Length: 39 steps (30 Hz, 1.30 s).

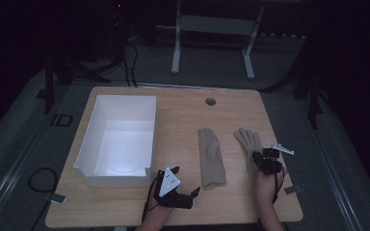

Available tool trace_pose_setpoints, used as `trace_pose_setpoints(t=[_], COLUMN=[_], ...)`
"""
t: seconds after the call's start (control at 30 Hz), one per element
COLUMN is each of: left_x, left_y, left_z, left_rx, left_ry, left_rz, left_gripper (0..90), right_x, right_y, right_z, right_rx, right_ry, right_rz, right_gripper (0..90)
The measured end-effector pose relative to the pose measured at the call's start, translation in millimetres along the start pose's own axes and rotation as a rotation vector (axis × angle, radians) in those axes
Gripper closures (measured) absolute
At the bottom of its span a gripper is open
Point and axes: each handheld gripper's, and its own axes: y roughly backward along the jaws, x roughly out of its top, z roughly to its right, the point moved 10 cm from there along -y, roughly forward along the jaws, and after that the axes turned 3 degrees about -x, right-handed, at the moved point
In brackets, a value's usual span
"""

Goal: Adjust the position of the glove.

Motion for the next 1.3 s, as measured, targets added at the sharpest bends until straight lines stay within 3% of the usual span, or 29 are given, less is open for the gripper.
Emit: trace_pose_setpoints(t=[0.17, 0.23, 0.3, 0.33, 0.37, 0.4, 0.57, 0.63, 0.67, 0.73, 0.8, 0.9, 1.03, 1.13, 1.3], left_x=[0.0, -0.1, -0.1, -0.1, -0.1, -0.1, 0.1, 0.1, 0.1, 0.3, 0.1, 0.1, 0.1, 0.1, 0.1], left_y=[-0.1, -0.1, -0.2, -0.2, -0.3, -0.3, -0.6, -0.8, -0.8, -0.8, -0.7, -0.7, -0.9, -1.0, -0.8], left_z=[0.2, 0.1, 0.2, 0.2, 0.1, 0.2, 0.9, 1.2, 1.2, 1.2, 1.0, 1.2, 1.0, 0.7, 0.7], left_rx=[-0.002, -0.002, -0.004, -0.004, -0.003, -0.003, -0.01, -0.009, -0.008, -0.007, -0.008, -0.008, -0.007, -0.007, -0.007], left_ry=[0.0, 0.001, 0.002, 0.002, 0.002, 0.002, 0.003, 0.001, 0.0, 0.002, 0.002, 0.002, 0.004, 0.005, 0.005], left_rz=[-0.001, -0.001, -0.001, -0.001, -0.001, -0.002, 0.0, 0.0, -0.001, 0.002, 0.0, 0.001, 0.0, -0.002, -0.001], left_gripper=[0.6, 0.6, 0.6, 0.6, 0.6, 0.6, 0.6, 0.6, 0.6, 0.6, 0.6, 0.6, 0.6, 0.6, 0.6], right_x=[0.7, 6.5, 14.2, 14.2, 18.9, 30.0, 47.9, 51.1, 50.3, 49.4, 46.3, 43.1, 38.9, 34.6, 25.2], right_y=[0.5, 5.9, 10.4, 10.4, 13.3, 20.8, 32.6, 35.2, 36.4, 37.9, 40.5, 41.2, 34.0, 25.7, 4.5], right_z=[-0.2, -2.4, -7.6, -7.6, -8.8, -12.3, -10.5, -1.7, 1.6, 11.6, 16.4, 22.8, 24.6, 18.2, 13.3], right_rx=[0.006, 0.026, 0.082, 0.082, 0.097, 0.146, 0.252, 0.254, 0.281, 0.274, 0.311, 0.32, 0.334, 0.362, 0.346], right_ry=[0.012, 0.048, 0.1, 0.1, 0.126, 0.195, 0.338, 0.385, 0.399, 0.442, 0.465, 0.517, 0.509, 0.459, 0.439], right_rz=[0.009, 0.022, 0.029, 0.029, 0.04, 0.063, 0.081, 0.089, 0.072, 0.056, 0.026, 0.012, -0.01, -0.017, -0.02], right_gripper=[77.3, 72.2, 66.4, 66.4, 66.0, 60.9, 55.3, 54.1, 53.8, 55.3, 55.0, 54.6, 54.4, 54.5, 55.1])
